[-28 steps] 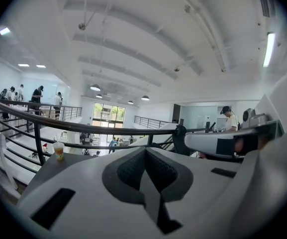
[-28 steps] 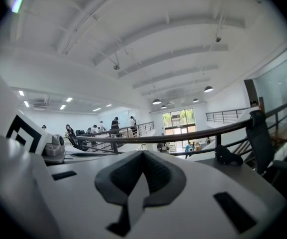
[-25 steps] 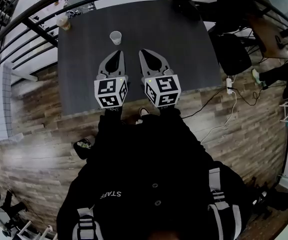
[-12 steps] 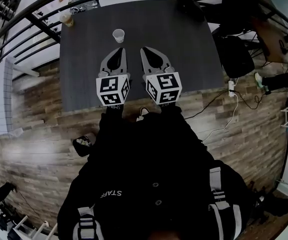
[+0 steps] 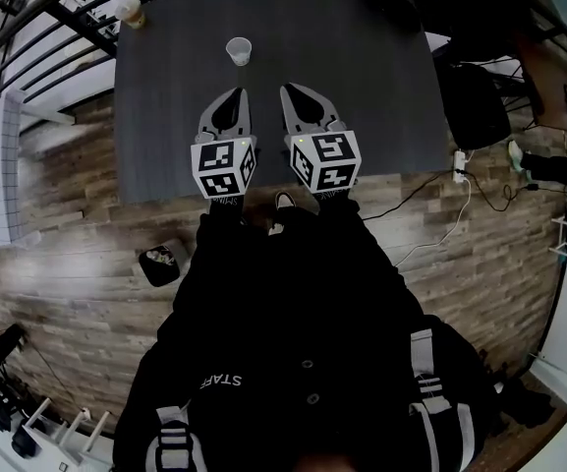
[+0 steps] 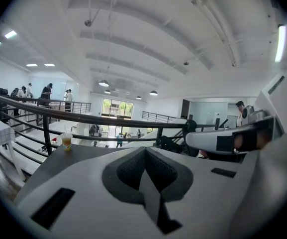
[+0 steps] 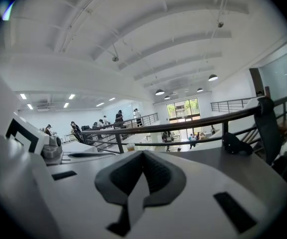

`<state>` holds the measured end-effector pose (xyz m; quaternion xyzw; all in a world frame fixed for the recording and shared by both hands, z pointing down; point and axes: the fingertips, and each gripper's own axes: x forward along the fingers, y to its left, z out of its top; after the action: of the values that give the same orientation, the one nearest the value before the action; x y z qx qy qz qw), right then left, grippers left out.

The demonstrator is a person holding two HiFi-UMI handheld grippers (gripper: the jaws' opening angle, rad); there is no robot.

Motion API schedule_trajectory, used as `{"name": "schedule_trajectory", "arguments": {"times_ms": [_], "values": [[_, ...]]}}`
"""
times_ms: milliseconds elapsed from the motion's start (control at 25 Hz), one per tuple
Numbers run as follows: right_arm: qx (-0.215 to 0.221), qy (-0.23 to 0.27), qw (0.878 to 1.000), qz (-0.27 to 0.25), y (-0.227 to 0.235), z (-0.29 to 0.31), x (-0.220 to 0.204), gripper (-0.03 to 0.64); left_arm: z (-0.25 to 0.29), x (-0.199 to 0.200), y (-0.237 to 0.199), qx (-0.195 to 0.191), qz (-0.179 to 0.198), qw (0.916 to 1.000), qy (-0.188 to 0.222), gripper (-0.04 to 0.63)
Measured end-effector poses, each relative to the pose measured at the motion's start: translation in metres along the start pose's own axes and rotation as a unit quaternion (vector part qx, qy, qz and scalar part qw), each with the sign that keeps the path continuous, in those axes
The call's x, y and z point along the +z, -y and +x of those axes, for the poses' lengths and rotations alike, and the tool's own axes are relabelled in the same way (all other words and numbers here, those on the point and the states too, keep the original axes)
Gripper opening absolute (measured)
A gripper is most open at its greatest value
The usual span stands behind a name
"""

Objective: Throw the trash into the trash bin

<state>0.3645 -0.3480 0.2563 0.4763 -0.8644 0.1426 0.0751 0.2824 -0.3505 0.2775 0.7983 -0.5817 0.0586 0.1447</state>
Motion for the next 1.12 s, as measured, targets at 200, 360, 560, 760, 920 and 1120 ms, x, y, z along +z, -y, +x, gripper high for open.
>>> {"name": "schedule_trajectory", "arguments": {"times_ms": [200, 360, 560, 760, 920, 1120], "values": [[0.004, -0.031, 0.999, 0.017, 0.019, 0.019, -0.027, 0.015, 0.019, -0.025, -0.008, 0.014, -0.01, 0.9996, -0.024, 0.0], [0.005, -0.06, 0.998, 0.031, 0.025, 0.053, -0.053, 0.015, 0.039, -0.05, -0.035, 0.025, -0.023, 0.9982, -0.049, 0.0], [0.0, -0.077, 0.997, 0.031, 0.039, 0.097, -0.07, 0.015, 0.074, -0.071, -0.064, 0.03, -0.023, 0.9971, -0.066, 0.0], [0.004, -0.092, 0.995, 0.028, 0.055, 0.131, -0.085, 0.015, 0.111, -0.093, -0.08, 0.035, -0.019, 0.9957, -0.084, 0.0], [0.003, -0.102, 0.994, 0.029, 0.068, 0.159, -0.101, 0.015, 0.142, -0.115, -0.089, 0.025, -0.001, 0.9939, -0.107, 0.0], [0.009, -0.117, 0.993, 0.025, 0.079, 0.185, -0.126, 0.015, 0.169, -0.139, -0.101, 0.016, 0.029, 0.9912, -0.128, 0.0]]}}
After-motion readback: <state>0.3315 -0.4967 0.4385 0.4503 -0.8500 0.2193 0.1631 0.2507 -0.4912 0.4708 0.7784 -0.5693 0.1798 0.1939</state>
